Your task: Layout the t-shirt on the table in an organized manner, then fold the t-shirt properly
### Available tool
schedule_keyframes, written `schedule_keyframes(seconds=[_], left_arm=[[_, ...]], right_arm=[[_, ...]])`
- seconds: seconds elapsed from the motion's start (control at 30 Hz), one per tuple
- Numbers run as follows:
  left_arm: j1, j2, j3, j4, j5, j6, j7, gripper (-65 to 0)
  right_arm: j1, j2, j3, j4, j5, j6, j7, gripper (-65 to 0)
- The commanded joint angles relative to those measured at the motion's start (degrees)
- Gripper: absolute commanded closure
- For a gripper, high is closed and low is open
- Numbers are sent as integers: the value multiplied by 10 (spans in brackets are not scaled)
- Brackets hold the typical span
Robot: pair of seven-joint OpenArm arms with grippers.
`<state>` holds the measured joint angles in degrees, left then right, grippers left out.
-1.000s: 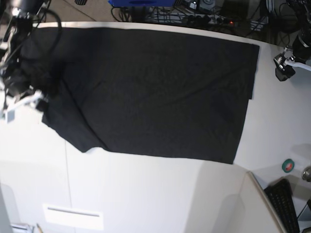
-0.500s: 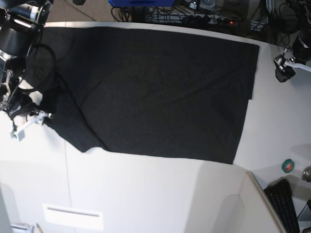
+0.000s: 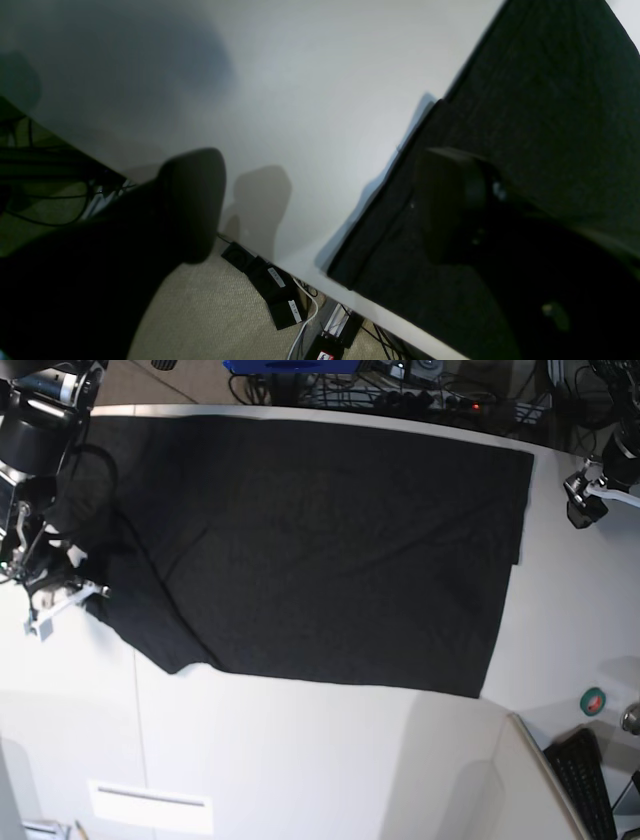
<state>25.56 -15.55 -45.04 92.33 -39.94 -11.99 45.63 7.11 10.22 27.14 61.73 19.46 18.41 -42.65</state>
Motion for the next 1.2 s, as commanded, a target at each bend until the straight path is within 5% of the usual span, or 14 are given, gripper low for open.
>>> schedule_keyframes(seconds=[0.0,0.07,0.4,0.53,0.7,0.83,1.0,1.17], left_arm=[[1,-11,-5,8,-5,1,-12,-561],[-1,-11,-4,8,-5,1,-12,-561],[-115,-8,78,-38,4,5,-9,-561],[-242,-1,174,-146,125,5,-13,-561],[-387,28,198,-280,244,5,-14,-561],[-477,36,200,-367,288,5,-26,-561],[-546,42,200,-484,354,5,-107,-561],[-569,42,200,-576,373,5,-133,-561]], right_arm=[[12,8,2,6,6,1,6,-87],[12,8,2,6,6,1,6,0],[-12,-7,3,108,6,1,0,0],[-30,-21,5,180,7,1,1,0],[-29,-23,2,202,7,1,1,0],[-29,-23,2,205,7,1,1,0],[-29,-23,2,205,7,4,1,0],[-29,-23,4,205,7,4,1,0]])
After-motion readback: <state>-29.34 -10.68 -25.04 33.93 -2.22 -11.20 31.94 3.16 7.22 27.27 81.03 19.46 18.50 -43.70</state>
